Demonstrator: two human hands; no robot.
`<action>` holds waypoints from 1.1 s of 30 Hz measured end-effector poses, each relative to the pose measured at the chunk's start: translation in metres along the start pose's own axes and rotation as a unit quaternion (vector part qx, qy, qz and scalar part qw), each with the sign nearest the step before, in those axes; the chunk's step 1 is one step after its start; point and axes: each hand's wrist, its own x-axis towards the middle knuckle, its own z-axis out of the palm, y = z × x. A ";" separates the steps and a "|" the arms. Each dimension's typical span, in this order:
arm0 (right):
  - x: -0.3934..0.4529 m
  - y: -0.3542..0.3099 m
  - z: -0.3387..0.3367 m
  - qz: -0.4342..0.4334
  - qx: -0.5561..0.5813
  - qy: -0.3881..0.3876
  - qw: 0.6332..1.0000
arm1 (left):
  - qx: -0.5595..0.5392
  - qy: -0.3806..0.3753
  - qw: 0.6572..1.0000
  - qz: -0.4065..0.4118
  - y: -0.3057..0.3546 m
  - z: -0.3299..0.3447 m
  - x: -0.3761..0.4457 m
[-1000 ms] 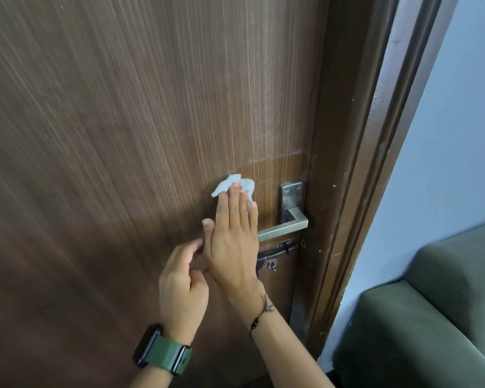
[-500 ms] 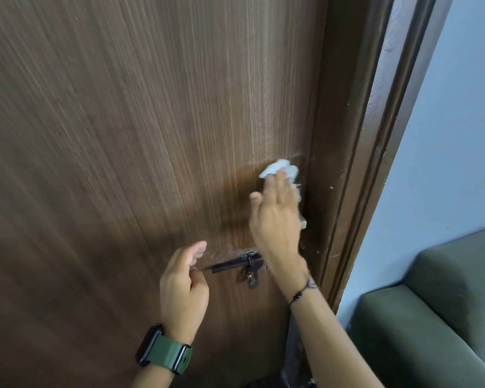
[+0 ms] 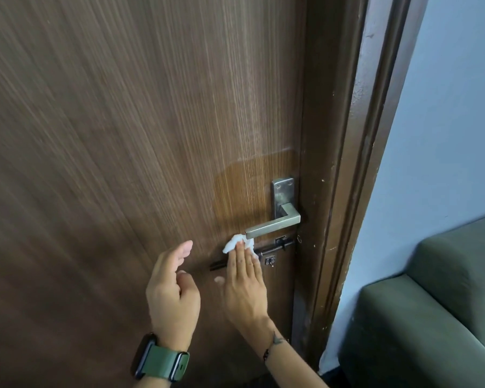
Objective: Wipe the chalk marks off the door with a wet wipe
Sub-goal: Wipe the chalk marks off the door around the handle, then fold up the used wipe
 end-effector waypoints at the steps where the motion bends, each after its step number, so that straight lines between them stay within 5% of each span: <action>1: -0.001 0.009 0.003 -0.019 -0.012 -0.007 1.000 | 0.001 -0.002 1.000 -0.004 -0.001 0.000 -0.001; 4: 0.006 0.045 0.003 -0.044 -0.050 -0.014 0.998 | 0.004 -0.011 1.000 -0.013 -0.002 0.000 -0.002; 8: 0.019 0.096 -0.001 0.028 -0.016 0.011 0.999 | 0.005 -0.016 1.000 -0.019 0.000 0.004 -0.005; 16: 0.025 0.087 0.004 0.080 0.135 0.052 0.986 | -0.001 -0.049 0.999 -0.019 0.013 0.020 -0.013; 33: -0.017 0.046 -0.052 0.110 0.507 0.132 0.845 | -0.050 -0.174 0.982 -0.049 0.000 0.032 -0.022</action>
